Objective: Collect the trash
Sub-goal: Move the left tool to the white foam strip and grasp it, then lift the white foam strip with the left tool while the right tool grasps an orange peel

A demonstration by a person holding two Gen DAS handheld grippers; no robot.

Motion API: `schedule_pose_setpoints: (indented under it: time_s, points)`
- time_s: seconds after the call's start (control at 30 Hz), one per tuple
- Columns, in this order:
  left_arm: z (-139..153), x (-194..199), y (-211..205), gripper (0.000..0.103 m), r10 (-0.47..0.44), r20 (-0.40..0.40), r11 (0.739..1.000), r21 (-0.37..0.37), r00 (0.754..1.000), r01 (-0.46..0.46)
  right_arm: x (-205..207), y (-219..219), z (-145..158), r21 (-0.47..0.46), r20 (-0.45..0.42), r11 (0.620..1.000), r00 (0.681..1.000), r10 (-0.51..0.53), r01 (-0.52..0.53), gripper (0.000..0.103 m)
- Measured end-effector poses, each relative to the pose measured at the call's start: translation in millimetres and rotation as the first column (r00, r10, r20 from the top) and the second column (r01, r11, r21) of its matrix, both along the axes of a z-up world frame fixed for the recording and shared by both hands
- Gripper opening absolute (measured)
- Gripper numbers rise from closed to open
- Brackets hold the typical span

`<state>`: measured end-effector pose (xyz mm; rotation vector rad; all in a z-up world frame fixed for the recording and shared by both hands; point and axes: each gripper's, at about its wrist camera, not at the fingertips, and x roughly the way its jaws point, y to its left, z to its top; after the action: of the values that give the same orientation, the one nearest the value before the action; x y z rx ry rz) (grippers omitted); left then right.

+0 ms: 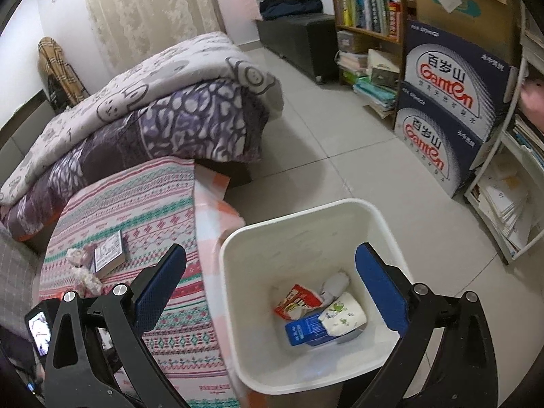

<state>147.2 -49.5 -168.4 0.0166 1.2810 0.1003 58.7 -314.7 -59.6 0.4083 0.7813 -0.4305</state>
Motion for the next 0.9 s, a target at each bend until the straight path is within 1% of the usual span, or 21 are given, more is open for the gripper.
schedule_pose_setpoints:
  time_s: [0.03,0.07,0.1,0.13,0.17,0.27,0.33,0.4,0.5,0.67,0.8,0.9]
  points:
    - [-0.1,-1.3,1.0,0.065,-0.010,0.003,1.000,-0.014,1.000,0.010,2.7,3.7,-0.5,0.003,-0.004,1.000,1.000,0.007,-0.007,0.096]
    - [0.9,-2.6,0.9,0.054,-0.023,0.008,1.000,-0.012,1.000,0.023,4.4,6.7,-0.7,0.005,-0.007,1.000,1.000,0.013,-0.013,0.096]
    - [1.9,-4.6,0.6,0.048,-0.043,0.011,0.999,-0.018,0.999,0.043,7.4,11.1,-1.0,0.006,-0.010,1.000,1.000,0.021,-0.021,0.096]
    - [2.4,-6.1,0.5,0.037,-0.056,0.011,0.998,-0.022,0.998,0.057,10.0,15.0,-1.3,0.007,-0.013,1.000,1.000,0.028,-0.028,0.096]
    - [3.2,-8.4,1.2,0.032,-0.070,0.011,0.997,-0.024,0.997,0.070,12.8,18.5,-1.7,0.009,-0.015,0.999,0.999,0.034,-0.034,0.096]
    - [5.3,-14.4,7.8,0.030,-0.101,0.014,0.993,-0.055,0.995,0.102,22.7,34.7,-3.0,0.018,-0.020,0.998,0.998,0.060,-0.059,0.096]
    - [11.2,-17.8,18.0,0.029,-0.096,0.029,0.993,-0.070,0.995,0.098,28.0,44.6,-4.1,0.023,-0.021,0.997,0.997,0.074,-0.073,0.096]
    - [20.6,-20.1,32.6,0.029,-0.089,0.064,0.993,-0.068,0.994,0.093,36.0,57.3,-6.4,0.029,-0.025,0.995,0.995,0.093,-0.092,0.096]
    - [42.8,-26.0,58.0,0.029,-0.066,0.134,0.994,-0.080,0.989,0.077,49.3,80.8,-11.7,0.036,-0.037,0.991,0.991,0.128,-0.127,0.096]
    - [75.8,-28.1,104.2,0.029,0.012,0.217,0.996,-0.085,0.976,0.006,69.2,124.8,-24.2,0.032,-0.063,0.980,0.978,0.197,-0.195,0.096]
    - [100.2,-27.4,144.3,0.029,0.085,0.295,0.996,-0.065,0.952,-0.068,83.4,166.8,-39.5,0.038,-0.099,0.961,0.956,0.277,-0.275,0.096]
    - [110.2,-14.4,166.5,0.029,0.137,0.325,0.990,-0.081,0.936,-0.117,92.4,194.9,-52.4,0.066,-0.124,0.943,0.935,0.333,-0.327,0.096]
